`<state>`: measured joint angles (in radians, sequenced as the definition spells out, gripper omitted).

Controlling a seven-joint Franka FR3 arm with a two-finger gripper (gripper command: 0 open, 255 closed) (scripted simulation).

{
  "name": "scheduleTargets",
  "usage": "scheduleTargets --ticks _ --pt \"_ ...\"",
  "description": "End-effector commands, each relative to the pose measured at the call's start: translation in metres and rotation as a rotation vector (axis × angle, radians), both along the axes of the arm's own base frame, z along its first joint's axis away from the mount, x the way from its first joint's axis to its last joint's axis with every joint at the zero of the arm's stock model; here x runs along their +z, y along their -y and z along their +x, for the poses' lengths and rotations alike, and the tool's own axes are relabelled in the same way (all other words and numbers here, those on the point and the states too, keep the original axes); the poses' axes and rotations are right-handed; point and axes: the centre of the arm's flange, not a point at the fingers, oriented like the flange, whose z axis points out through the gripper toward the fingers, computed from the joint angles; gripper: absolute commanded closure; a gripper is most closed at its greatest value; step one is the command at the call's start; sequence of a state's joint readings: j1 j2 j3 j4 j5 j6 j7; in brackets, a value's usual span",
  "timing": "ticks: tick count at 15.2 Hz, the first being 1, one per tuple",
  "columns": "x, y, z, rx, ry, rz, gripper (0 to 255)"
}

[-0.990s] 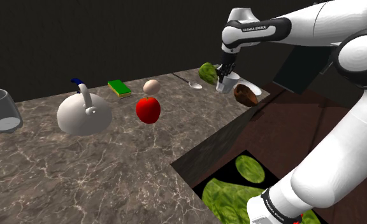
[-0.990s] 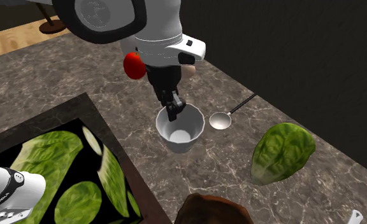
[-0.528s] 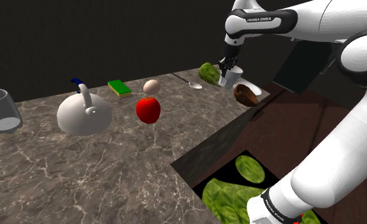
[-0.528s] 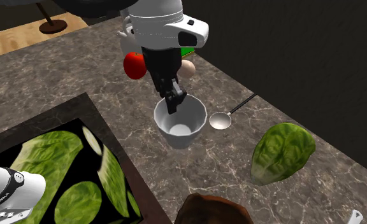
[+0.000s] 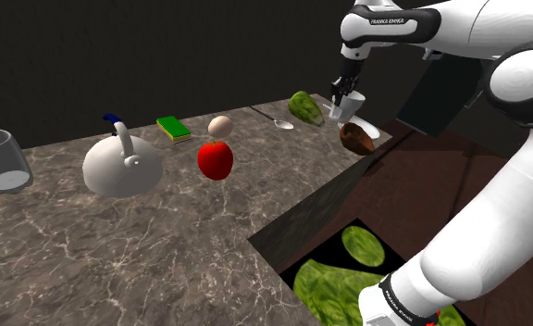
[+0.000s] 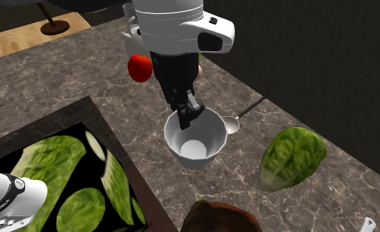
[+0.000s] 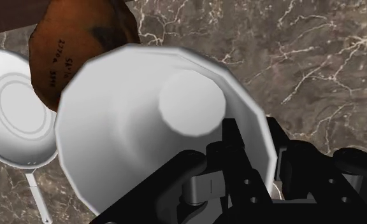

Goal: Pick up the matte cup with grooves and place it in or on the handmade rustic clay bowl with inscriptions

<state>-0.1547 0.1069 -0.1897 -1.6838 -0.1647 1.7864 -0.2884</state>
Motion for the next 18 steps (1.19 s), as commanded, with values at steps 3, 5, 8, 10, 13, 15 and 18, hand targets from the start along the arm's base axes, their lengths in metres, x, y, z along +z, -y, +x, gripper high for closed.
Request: scheduleTargets --ticks 3,5,8,10,13,15,18 --pt "0.006 0.052 -0.009 0.002 0.0 0.0 255" --pt "0.009 0.078 -0.014 0.002 0.0 0.0 255" --pt "0.014 0.116 -0.021 0.002 0.0 0.0 255" --pt "0.018 0.142 -0.027 0.002 0.0 0.0 255" --pt "0.022 0.177 -0.033 0.002 0.0 0.0 255" --pt "0.012 0.177 -0.033 0.002 0.0 0.0 255" --pt "-0.004 0.177 -0.033 0.002 0.0 0.0 255"
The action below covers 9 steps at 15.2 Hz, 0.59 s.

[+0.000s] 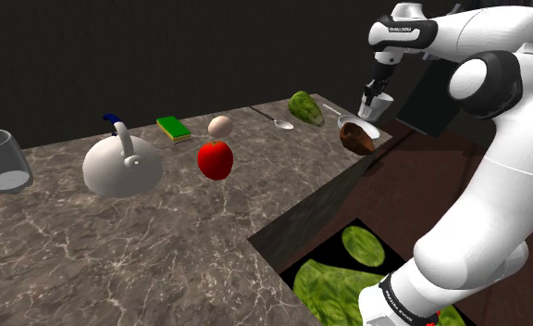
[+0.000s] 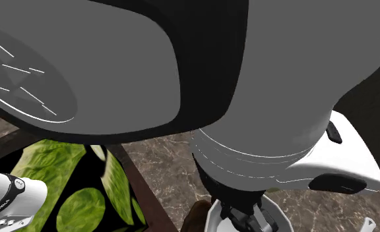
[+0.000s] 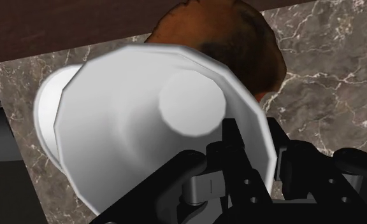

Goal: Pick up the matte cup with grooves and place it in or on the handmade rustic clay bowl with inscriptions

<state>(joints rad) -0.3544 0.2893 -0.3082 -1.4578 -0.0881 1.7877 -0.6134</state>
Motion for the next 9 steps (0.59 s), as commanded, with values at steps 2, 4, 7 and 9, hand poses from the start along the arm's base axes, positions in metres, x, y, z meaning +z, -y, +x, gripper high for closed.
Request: scheduleTargets --ticks 2,4,7,9 --pt "-0.016 0.0 0.0 0.0 0.001 -0.001 255" --pt "-0.027 0.0 0.0 0.0 0.001 -0.001 255" --pt "-0.042 0.0 0.0 0.0 0.001 -0.001 255" --pt "-0.053 0.0 0.0 0.0 0.001 -0.001 255"
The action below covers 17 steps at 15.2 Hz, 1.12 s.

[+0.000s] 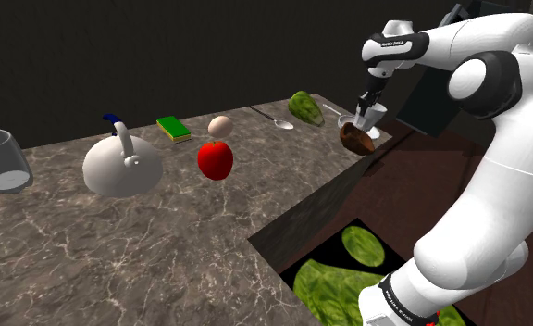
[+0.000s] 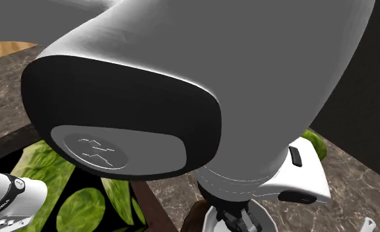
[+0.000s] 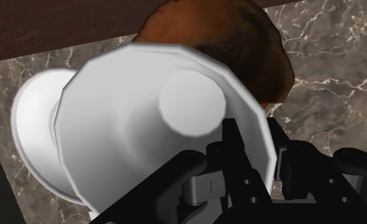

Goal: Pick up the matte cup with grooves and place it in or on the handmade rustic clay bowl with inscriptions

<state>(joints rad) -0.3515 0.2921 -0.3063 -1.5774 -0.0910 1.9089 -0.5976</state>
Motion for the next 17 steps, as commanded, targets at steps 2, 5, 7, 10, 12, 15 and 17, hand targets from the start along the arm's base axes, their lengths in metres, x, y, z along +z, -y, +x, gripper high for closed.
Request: scheduleTargets --ticks 2,5,7,10,12,15,17 --pt "-0.015 0.0 0.0 0.0 0.001 -0.001 255" --pt "-0.03 0.0 0.0 0.0 0.001 -0.001 255" --pt "-0.03 0.0 0.0 0.0 0.001 -0.001 255" --pt "-0.03 0.0 0.0 0.0 0.001 -0.001 255" --pt "-0.03 0.0 0.0 0.0 0.001 -0.001 255" --pt "-0.03 0.0 0.0 0.0 0.001 -0.001 0" --pt "-0.03 0.0 0.0 0.0 0.001 -0.001 0"
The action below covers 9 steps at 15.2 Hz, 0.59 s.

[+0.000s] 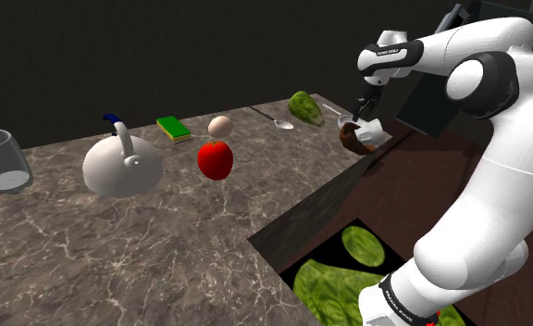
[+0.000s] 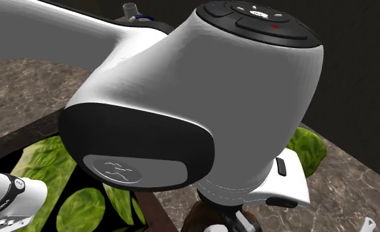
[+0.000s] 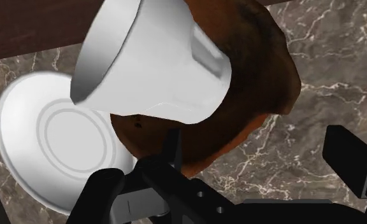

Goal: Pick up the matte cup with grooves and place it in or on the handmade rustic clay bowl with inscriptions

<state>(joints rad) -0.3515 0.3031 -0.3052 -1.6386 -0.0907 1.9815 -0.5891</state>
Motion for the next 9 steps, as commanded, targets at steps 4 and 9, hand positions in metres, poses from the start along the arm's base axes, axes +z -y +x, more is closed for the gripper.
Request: scheduleTargets --ticks 4,9 --pt "0.039 -0.007 0.002 0.0 0.0 0.0 0" --pt "0.049 -0.009 0.003 0.0 0.0 0.0 0"
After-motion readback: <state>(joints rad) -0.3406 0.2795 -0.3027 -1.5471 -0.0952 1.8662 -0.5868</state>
